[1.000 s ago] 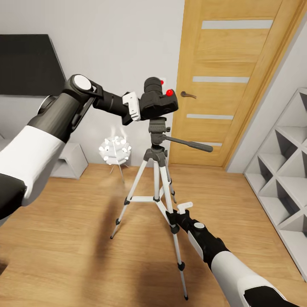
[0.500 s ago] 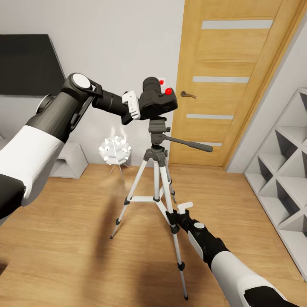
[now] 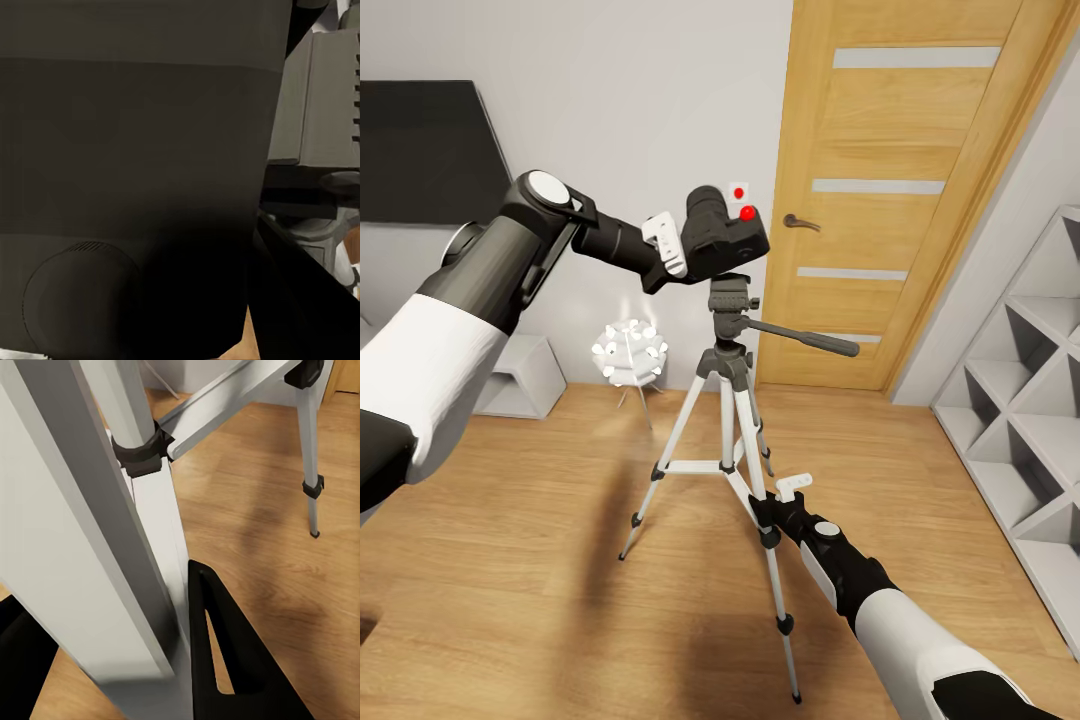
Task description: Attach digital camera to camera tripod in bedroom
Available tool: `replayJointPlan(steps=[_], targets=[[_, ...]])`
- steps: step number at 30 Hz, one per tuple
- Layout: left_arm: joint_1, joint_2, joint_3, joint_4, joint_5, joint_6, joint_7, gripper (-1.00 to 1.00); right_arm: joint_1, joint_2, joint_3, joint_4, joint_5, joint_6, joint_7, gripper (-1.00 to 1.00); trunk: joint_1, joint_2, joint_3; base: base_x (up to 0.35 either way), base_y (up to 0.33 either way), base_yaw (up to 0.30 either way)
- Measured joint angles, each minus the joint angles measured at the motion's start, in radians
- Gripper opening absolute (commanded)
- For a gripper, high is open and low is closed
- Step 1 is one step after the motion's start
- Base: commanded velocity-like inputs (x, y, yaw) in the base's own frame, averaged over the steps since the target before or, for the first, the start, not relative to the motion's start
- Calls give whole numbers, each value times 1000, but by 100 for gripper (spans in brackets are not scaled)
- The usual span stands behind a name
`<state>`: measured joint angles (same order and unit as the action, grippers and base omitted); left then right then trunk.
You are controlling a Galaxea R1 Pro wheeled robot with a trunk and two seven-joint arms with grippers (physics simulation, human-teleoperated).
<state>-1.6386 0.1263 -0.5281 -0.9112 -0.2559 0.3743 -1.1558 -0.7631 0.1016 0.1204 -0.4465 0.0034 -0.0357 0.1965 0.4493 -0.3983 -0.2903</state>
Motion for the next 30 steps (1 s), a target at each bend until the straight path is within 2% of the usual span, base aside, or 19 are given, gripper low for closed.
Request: replayJointPlan(steps=[9, 20, 30], targets=[[0, 23, 0, 0, 3, -4, -4, -100, 0, 0, 0, 0, 0, 0, 0, -100, 0, 0, 0, 0, 0, 0], [0, 29, 0, -2, 39, -6, -6, -100, 0, 0, 0, 1, -2, 0, -1, -100, 0, 0, 0, 0, 0, 0], [0, 27, -1, -36, 50, -8, -9, -100, 0, 0, 0, 2, -2, -1, -1, -100, 0, 0, 0, 0, 0, 0]])
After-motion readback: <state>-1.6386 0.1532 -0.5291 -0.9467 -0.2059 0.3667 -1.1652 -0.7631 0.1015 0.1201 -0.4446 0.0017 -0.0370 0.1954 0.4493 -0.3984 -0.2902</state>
